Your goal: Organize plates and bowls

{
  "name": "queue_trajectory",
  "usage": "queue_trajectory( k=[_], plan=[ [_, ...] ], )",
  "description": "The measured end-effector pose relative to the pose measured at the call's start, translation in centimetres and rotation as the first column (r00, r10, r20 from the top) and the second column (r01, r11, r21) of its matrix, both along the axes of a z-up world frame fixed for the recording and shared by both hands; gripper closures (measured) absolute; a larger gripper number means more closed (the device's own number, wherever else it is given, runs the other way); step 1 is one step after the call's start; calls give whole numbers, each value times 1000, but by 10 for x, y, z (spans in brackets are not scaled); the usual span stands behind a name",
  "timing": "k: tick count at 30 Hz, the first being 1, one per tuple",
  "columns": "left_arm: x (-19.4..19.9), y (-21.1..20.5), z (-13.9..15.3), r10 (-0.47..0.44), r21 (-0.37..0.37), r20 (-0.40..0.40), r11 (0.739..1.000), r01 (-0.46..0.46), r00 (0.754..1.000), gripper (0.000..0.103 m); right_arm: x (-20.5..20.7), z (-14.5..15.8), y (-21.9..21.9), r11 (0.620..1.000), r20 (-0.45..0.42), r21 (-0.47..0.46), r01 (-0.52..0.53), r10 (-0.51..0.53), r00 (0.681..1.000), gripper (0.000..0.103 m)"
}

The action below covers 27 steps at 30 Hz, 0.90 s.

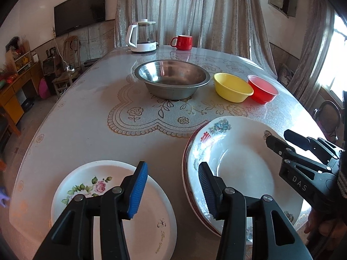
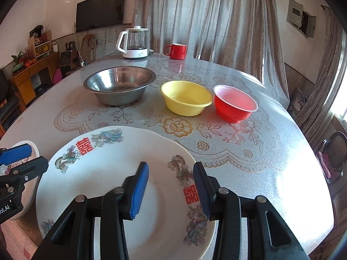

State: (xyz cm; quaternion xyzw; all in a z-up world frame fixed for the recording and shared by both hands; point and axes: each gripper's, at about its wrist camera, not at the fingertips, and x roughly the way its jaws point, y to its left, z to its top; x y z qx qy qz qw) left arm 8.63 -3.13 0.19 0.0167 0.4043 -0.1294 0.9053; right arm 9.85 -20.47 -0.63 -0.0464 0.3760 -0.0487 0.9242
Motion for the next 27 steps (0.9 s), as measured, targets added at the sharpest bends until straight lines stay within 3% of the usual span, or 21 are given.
queue_trajectory(
  k=[19, 27],
  plan=[
    [18, -2, 3, 10, 14, -23, 1000, -9, 1000, 49, 9, 9, -1, 999, 14, 33, -18, 18, 1000, 60],
    [53, 6, 8, 31, -77, -122, 996, -40, 992, 46, 28, 1, -17, 990, -48, 143, -17, 24, 999, 60]
  ],
)
